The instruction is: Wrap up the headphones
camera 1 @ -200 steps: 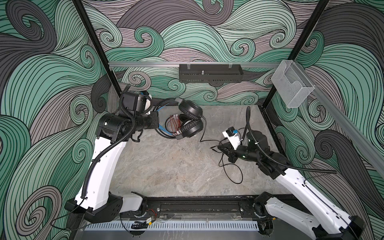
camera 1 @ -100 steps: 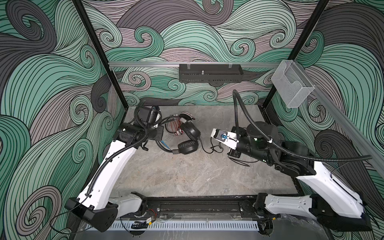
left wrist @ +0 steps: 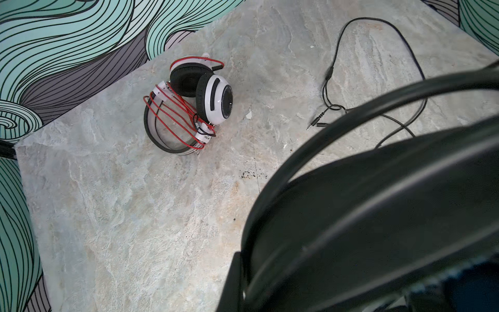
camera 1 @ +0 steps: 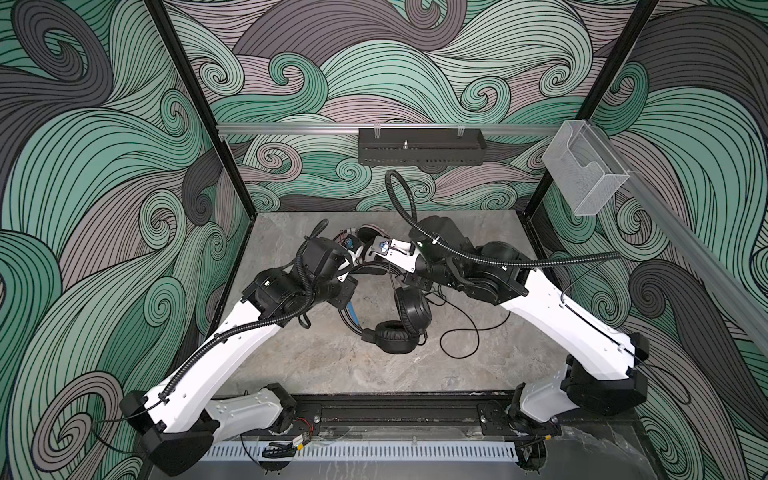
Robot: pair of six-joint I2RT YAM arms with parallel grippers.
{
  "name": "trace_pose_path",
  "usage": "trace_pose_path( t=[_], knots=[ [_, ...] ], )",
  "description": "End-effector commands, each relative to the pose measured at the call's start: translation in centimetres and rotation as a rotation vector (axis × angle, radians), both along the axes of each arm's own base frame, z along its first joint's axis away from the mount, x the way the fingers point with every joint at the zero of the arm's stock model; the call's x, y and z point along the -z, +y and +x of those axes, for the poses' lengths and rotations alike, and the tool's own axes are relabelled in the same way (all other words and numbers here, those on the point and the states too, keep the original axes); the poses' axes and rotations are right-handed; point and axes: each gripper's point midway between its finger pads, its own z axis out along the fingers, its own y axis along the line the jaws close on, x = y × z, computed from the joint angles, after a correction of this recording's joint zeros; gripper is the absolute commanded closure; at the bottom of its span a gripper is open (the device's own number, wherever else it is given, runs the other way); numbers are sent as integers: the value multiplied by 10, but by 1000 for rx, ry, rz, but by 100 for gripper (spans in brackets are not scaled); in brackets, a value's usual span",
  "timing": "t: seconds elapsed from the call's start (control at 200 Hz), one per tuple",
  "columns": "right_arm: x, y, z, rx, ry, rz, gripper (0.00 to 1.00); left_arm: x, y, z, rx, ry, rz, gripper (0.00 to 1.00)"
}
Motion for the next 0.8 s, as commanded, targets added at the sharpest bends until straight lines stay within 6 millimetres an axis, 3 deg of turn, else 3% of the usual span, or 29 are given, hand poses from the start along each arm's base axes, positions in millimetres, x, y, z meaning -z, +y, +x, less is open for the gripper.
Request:
trace_pose_path(
  t=[0.0, 0.22, 0.345, 0.475, 0.615, 0.796],
  knots=[
    [-2, -17, 3, 82, 39, 52, 100, -25, -20, -6, 78, -51, -129, 100],
    [3, -23, 9, 102, 96, 98, 83, -29, -35, -12, 130, -30, -211, 100],
    [0, -28, 11, 112, 99, 120, 62, -31, -39, -10, 123, -30, -241, 100],
    [-2, -35, 12, 123, 101, 146, 48, -38, -43, -12, 128, -33, -289, 100],
    [-2, -50, 16, 167, 113, 195, 44, -49, -42, -13, 99, -38, -346, 100],
    [-6, -78, 25, 233, 159, 338, 37, -78, -39, -15, 50, -57, -449, 100]
  ],
)
